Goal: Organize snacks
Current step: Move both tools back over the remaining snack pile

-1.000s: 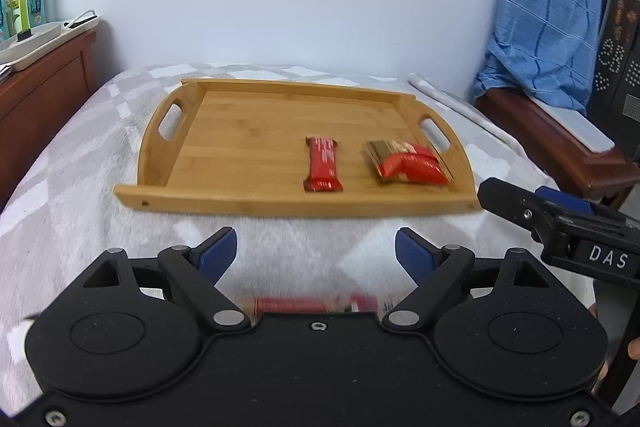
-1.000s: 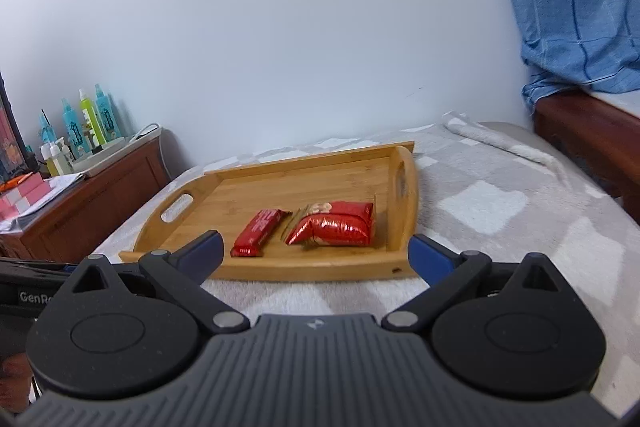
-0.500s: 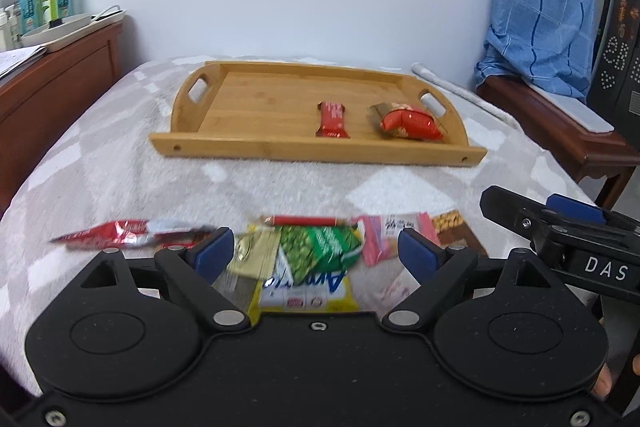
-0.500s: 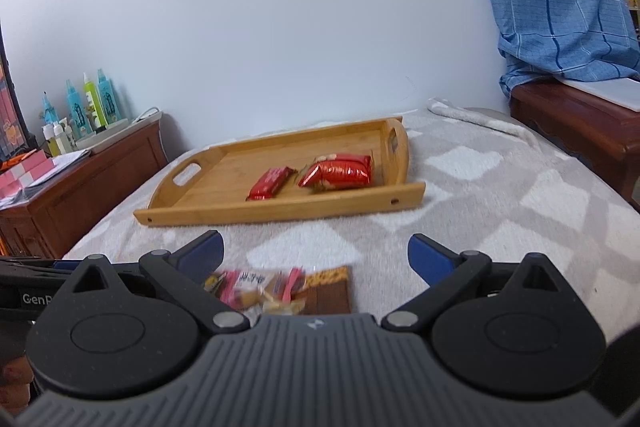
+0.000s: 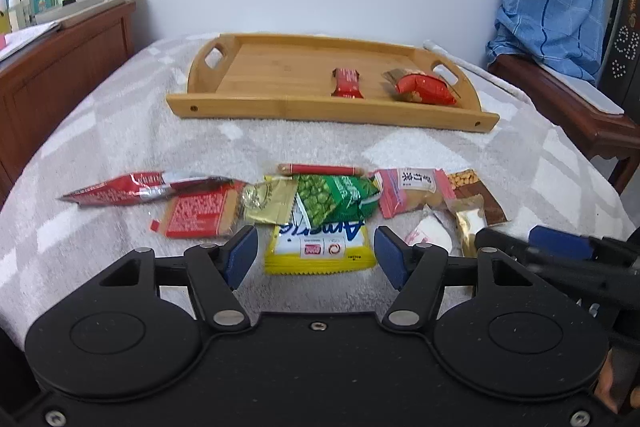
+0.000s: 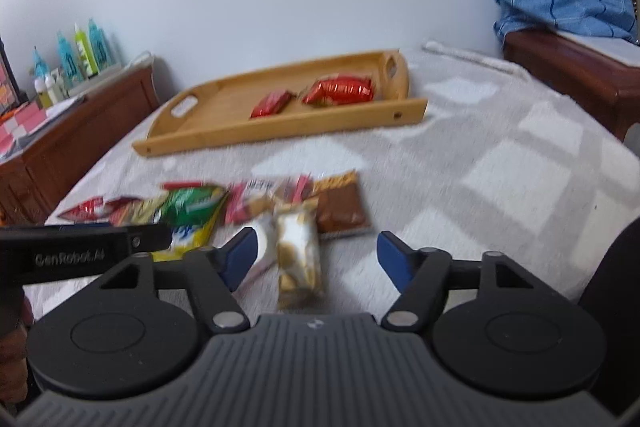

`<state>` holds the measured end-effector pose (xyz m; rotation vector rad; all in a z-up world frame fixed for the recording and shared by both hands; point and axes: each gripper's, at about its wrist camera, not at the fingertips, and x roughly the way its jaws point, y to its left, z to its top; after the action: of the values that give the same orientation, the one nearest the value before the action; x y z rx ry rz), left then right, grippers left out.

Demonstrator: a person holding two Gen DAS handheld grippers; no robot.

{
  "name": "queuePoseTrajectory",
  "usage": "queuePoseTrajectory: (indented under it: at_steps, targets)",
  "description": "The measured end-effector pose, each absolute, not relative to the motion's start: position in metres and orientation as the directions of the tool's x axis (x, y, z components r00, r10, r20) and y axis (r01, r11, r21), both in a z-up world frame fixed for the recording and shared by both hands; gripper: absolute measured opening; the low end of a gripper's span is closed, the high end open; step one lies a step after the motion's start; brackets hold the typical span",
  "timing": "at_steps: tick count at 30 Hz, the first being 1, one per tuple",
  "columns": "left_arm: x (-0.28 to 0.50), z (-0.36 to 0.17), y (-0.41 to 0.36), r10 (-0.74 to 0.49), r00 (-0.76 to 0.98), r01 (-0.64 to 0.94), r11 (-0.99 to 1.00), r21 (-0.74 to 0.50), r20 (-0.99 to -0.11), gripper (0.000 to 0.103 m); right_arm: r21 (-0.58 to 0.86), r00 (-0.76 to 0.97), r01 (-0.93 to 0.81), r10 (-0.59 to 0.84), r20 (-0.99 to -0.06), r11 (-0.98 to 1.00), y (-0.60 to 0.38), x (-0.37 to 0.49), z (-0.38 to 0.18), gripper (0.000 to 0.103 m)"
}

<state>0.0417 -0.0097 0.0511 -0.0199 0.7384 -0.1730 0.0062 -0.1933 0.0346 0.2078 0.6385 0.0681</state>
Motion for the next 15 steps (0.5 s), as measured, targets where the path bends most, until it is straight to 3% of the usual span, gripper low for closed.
queuePoseTrajectory:
  at_steps: [5,10,15]
  targets:
    - [0.047,0.042,-0.015,-0.145,0.712,0.147,0.988,-0.056,-0.687,0.062,0.193,0.79,-0.007,0.124,-0.601,0.981,-0.187,0.008,0.031,0.072]
    - [0.056,0.034,-0.019,-0.135,0.702,0.133,0.989,-0.057,-0.699,0.062,0.204,0.772,0.019,0.115,-0.625,0.979,-0.189,0.013,0.026,0.061]
    - [0.064,0.031,-0.022,-0.129,0.703,0.127,0.99,-0.055,-0.699,0.064,0.216,0.768,0.027,0.118,-0.629,0.976,-0.19,0.016,0.023,0.061]
